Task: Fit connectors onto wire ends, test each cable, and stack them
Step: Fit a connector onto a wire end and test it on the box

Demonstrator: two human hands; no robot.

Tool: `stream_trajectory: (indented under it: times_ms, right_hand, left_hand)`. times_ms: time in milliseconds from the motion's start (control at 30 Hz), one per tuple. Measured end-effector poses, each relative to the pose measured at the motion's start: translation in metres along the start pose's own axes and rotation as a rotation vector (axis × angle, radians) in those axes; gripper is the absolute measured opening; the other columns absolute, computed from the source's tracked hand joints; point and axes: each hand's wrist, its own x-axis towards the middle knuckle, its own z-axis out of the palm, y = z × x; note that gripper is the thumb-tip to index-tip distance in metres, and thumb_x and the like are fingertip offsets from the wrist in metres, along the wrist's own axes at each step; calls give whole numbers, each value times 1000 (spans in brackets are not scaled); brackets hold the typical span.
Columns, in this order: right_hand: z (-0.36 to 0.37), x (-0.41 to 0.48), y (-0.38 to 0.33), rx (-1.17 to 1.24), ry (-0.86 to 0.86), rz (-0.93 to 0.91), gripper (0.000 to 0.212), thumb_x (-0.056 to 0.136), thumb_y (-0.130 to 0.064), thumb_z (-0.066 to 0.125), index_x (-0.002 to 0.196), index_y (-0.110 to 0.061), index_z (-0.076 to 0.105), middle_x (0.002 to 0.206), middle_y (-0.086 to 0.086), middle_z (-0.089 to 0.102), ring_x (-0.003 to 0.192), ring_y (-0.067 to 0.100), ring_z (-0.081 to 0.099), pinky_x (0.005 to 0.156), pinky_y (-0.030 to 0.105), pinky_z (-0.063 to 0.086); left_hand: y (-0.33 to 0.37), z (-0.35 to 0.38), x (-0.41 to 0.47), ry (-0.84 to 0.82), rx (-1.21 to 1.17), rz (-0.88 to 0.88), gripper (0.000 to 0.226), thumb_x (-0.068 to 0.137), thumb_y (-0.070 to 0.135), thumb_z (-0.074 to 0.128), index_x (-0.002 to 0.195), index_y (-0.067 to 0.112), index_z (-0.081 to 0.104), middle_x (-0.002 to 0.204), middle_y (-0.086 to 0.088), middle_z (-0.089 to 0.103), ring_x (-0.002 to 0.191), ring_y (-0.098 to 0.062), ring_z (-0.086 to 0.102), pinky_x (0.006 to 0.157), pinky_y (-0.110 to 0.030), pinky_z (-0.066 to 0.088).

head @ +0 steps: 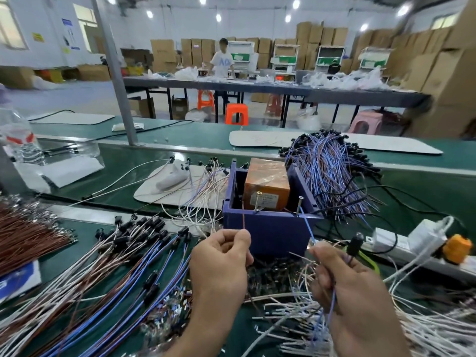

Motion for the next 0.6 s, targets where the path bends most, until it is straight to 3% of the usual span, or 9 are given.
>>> stream_trajectory:
  times_ms: [133, 333, 500, 600]
  right_hand:
    - [-3, 0, 0, 12, 7, 14, 39, 82, -17, 72, 104, 14, 63, 47, 6, 41, 35, 10, 31, 34, 20, 29]
    - [-2, 1, -1, 27, 51, 8, 34, 67, -26, 73, 88, -1, 64, 46, 2, 47, 35, 8, 36, 35, 18, 32]
    - [-6, 3, 3, 30, 71, 4, 22, 89, -19, 70, 94, 1, 65, 47, 2, 48, 36, 8, 38, 35, 18, 35]
    - [-6, 4, 4, 21, 86, -3, 20, 92, -18, 69, 89, 1, 66, 48, 1, 49, 36, 7, 39, 36, 17, 36]
  left_hand:
    - [-2, 3, -2, -26, 7, 11, 23, 93, 27, 73, 71, 31, 75, 55, -3, 68, 37, -5, 44, 38, -16, 33]
    - [-3, 3, -2, -64, 12, 20, 22, 94, 28, 73, 73, 31, 75, 56, -3, 68, 38, -6, 44, 39, -17, 33]
    - [0, 1, -3, -109, 26, 66, 18, 93, 26, 73, 77, 34, 75, 56, -2, 68, 40, -4, 47, 41, -16, 35]
    - [0, 1, -2, -109, 25, 72, 18, 93, 27, 74, 78, 36, 75, 56, -2, 69, 40, -4, 48, 41, -17, 35]
